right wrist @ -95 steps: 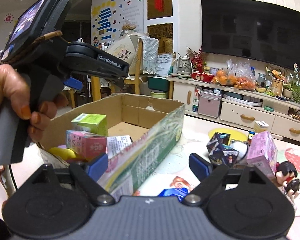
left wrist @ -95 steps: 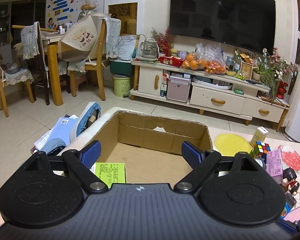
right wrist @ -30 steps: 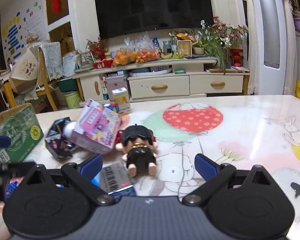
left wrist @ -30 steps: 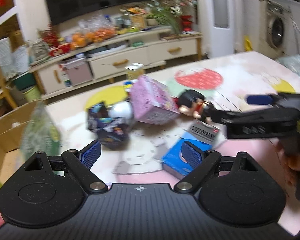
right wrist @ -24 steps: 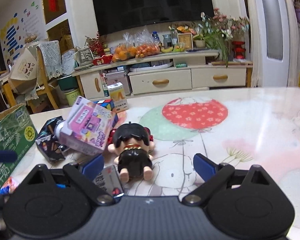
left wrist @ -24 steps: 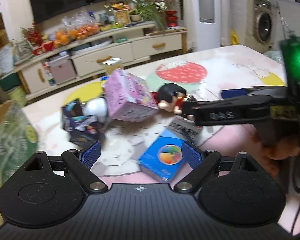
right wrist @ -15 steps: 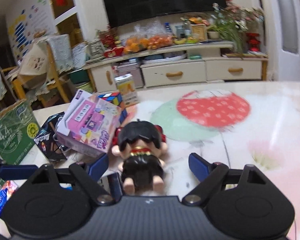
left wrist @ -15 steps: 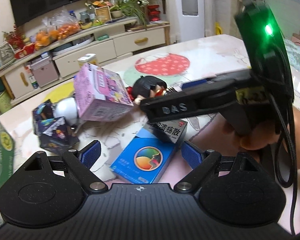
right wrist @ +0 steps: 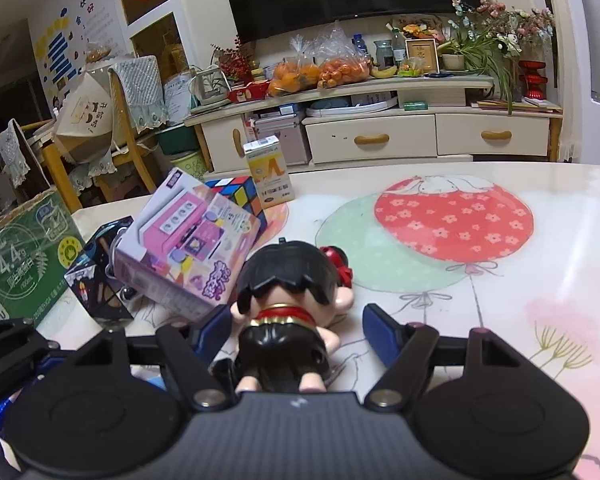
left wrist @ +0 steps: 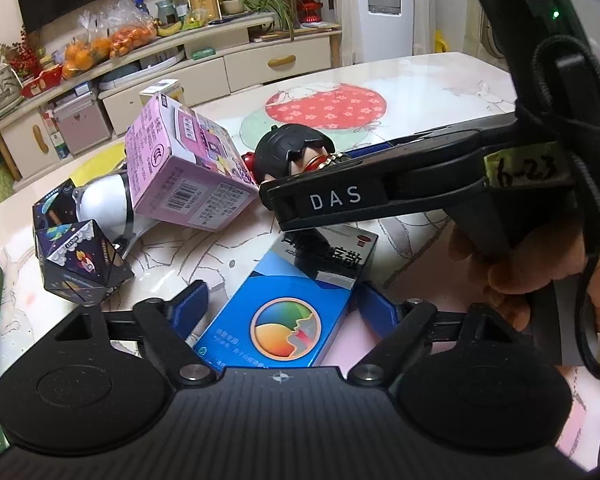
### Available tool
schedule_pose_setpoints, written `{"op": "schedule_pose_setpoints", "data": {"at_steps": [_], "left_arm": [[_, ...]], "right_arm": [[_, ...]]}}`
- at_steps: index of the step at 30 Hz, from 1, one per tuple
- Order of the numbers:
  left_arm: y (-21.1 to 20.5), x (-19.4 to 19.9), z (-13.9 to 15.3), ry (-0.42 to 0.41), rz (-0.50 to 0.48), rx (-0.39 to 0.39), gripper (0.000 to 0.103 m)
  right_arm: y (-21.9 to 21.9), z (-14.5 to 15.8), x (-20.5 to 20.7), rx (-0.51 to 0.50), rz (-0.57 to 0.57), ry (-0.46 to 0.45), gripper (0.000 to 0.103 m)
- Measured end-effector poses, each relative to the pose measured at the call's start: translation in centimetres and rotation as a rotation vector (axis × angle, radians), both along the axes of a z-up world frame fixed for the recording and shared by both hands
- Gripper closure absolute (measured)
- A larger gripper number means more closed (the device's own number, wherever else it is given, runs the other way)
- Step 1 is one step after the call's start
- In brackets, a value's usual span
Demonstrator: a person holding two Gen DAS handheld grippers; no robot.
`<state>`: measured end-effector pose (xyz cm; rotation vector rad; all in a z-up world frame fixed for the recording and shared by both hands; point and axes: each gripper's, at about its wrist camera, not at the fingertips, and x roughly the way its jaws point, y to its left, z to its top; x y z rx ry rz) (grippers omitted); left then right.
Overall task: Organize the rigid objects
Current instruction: 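Grasp the blue medicine box with the left tool while the right tool grasps the doll, then carry the medicine box and doll over the cardboard box and open both tools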
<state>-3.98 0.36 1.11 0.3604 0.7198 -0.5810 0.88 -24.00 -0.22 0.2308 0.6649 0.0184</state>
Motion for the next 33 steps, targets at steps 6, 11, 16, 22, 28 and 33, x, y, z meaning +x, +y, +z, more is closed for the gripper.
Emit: {"op": "schedule_pose_setpoints", "data": {"at_steps": [6,11,16,22,28,33], "left_arm": [[-0.5,0.8,0.1,0.011,0.004,-0.018,0.019],[-0.6,0.5,0.2,0.009,0.028,-0.026,0.033],[0.1,1.0,0.4,0.038,0.084,-0.054,0.041],[1.3,2.4,0.8,0.074,0.182,-0.096,0.042],[2.3,2.7,1.9,0.072,0.217,-0.145,0.042],[3.5,2.6,2.4,0.067,0.240,-0.159,0.042]], "right_arm": [[0.0,0.0,0.1,-0.008,0.007,-0.002,0.035],[-0.1,-0.1,0.1,-0.008,0.012,-0.002,0.035],[0.0,0.1,0.0,-0.001,0.003,0.004,0.036],[0.1,0.2,-0.4,-0.008,-0.019,0.008,0.036],[1.2,0.2,-1.1,-0.046,-0.028,0.010,0.036],[1.9,0.5,-1.8,-0.067,-0.038,0.006,0.036]]}}
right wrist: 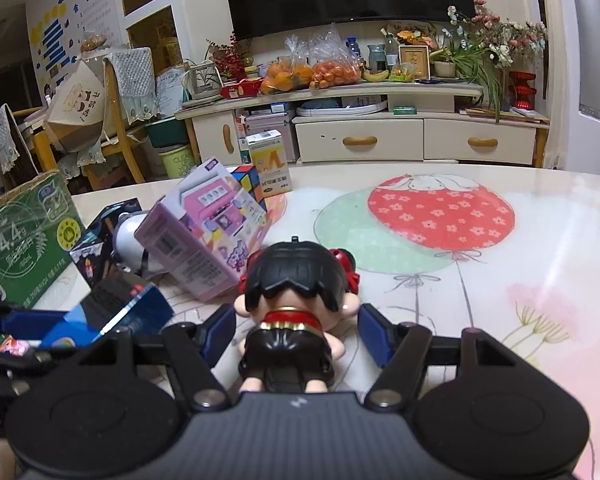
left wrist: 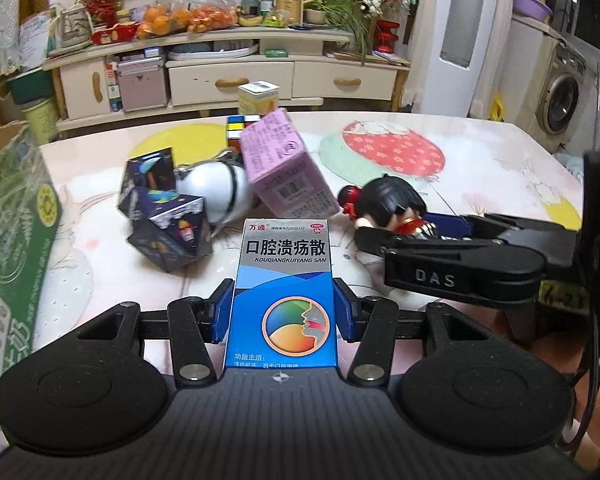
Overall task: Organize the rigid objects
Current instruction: 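Carry the medicine box and doll over the cardboard box and open both tools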
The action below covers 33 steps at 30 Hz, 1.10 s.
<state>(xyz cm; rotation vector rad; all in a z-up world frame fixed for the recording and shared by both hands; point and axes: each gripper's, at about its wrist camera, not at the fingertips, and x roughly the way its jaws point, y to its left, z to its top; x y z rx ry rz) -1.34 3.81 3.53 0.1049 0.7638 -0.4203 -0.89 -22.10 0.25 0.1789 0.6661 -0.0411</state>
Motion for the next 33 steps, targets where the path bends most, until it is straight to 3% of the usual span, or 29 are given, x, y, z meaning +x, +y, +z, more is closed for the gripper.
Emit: {"op": "schedule_pose_setpoints", "data": {"at_steps": [22,33], "left_arm": [[1.8,0.8,2.3,-0.092,0.086,-0.021,0.042],[3.0,0.5,3.0,-0.151,0.143,-0.020,0.042]], "right_arm": [[3.5,1.6,-3.6,-0.040,-0.101,-0.058,0.037],[6.7,4.1,-4.8,-0.044,-0.065,-0.095,0.037]]}}
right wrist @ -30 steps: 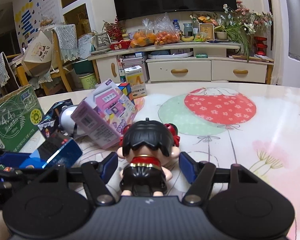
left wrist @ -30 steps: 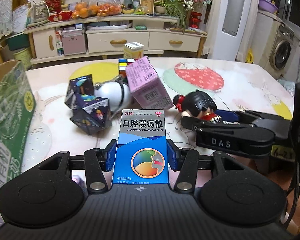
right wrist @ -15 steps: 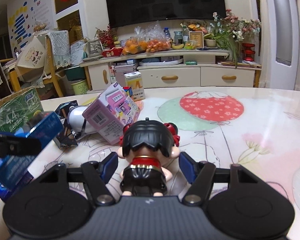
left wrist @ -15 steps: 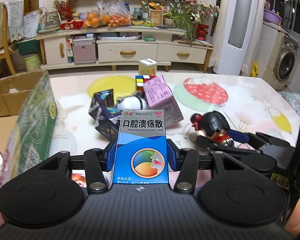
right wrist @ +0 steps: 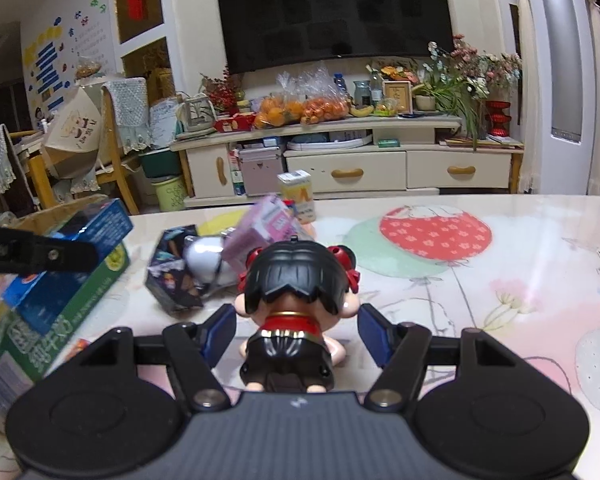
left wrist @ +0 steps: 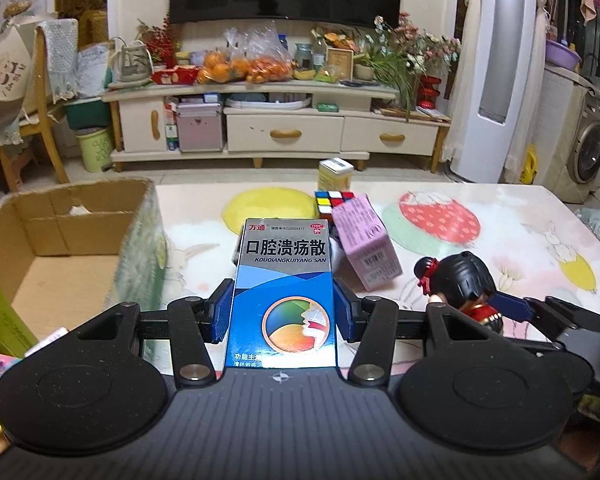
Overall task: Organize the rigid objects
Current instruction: 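Carry the medicine box and doll over the cardboard box and open both tools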
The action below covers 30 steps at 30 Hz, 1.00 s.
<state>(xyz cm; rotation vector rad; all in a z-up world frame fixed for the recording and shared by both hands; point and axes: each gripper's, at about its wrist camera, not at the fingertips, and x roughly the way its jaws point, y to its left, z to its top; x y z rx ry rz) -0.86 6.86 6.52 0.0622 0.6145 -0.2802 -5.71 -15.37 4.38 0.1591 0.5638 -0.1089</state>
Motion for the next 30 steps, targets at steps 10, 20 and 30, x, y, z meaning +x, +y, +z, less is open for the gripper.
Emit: {"op": "schedule_pose_setpoints", "data": {"at_steps": [10,20,30], "left_arm": [[1.2,-0.3,0.7,-0.036,0.060,-0.012,0.042],[2.5,-1.1,1.6,-0.077,0.142,-0.020,0.041],[4.9,-1.0,2.1,-0.088,0.267,-0.037,0.041]], "right_arm": [[3.5,3.2,-0.1,-0.014,0.080,-0.061,0.037],[7.5,5.8,1.1,-0.034,0.199,-0.106,0.037],[11.7,7.3,3.2,-0.054,0.314,-0.135,0.036]]}}
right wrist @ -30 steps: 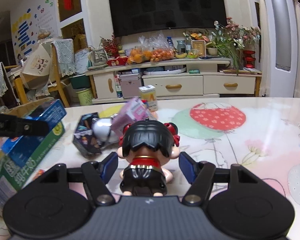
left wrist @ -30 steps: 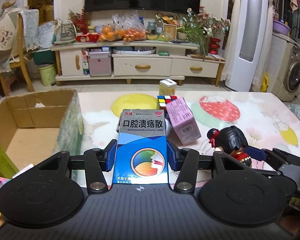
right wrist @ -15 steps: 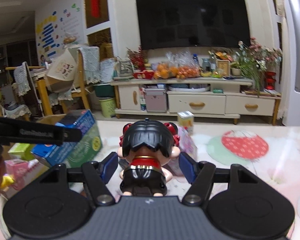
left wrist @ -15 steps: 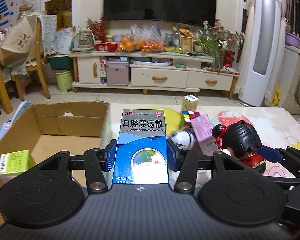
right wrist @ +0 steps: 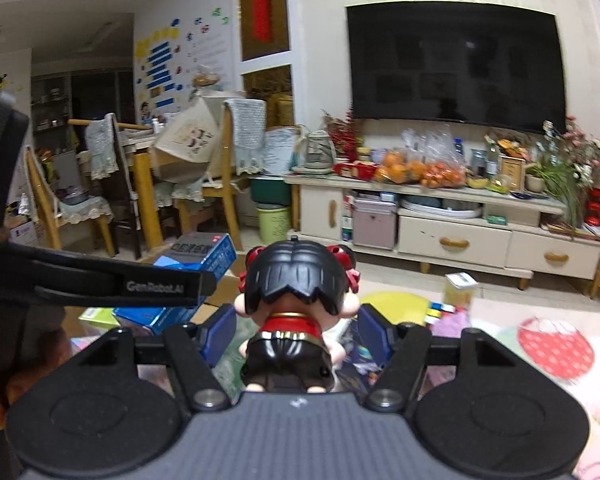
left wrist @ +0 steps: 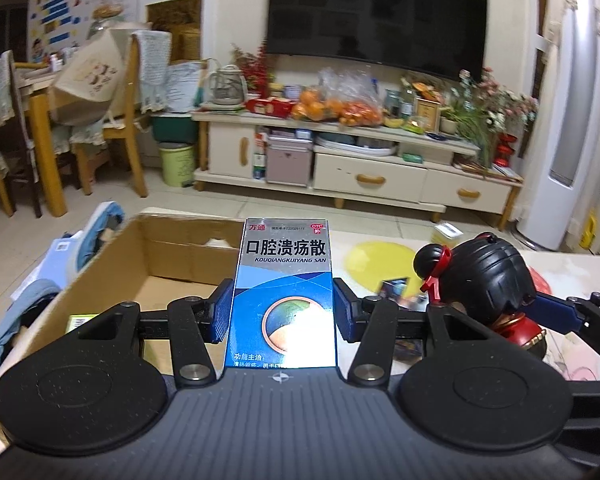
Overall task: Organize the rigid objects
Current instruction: 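Carry the medicine box and doll over the cardboard box and open both tools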
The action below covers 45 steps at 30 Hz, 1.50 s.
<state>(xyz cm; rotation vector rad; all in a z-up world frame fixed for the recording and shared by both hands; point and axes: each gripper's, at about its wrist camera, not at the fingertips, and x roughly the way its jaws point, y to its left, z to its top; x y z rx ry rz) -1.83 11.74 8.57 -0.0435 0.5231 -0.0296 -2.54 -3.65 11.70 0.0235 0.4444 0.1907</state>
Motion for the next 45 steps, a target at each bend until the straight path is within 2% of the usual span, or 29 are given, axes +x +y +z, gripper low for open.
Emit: {"op": "schedule_pose_setpoints", "data": {"at_steps": [6,20,34,37,39,41,45], "left_arm": [[1.6,0.0,-0.1,0.018,0.071,-0.019,0.041],[2.2,0.6,0.2,0.071,0.191,-0.044,0.041],[2.1,0.7,0.2,0.131,0.223,-0.030,0.041],[2.3,1.1,-0.1,0.163,0.215,-0.026,0.041],[2.3,1.1,-0.2,0.174,0.212,-0.015,0.035],[2.3,1.0,0.0,0.170,0.217,0.000,0.024],[2.9,0.5,0.7,0.149,0.236,-0.005,0.018]], "right_arm": [[2.5,0.1,1.7,-0.014,0.061,-0.002,0.036],[6.9,-0.9,4.5,-0.069,0.156,0.018,0.036],[8.0,-2.5,6.0,-0.097,0.188,0.070,0.036],[8.7,-3.1,6.2,-0.130,0.205,0.082,0.035],[9.0,-3.3,6.2,-0.153,0.205,0.083,0.035],[8.8,-3.2,6.0,-0.151,0.199,0.078,0.025],[7.9,-2.5,5.0,-0.122,0.179,0.057,0.023]]}}
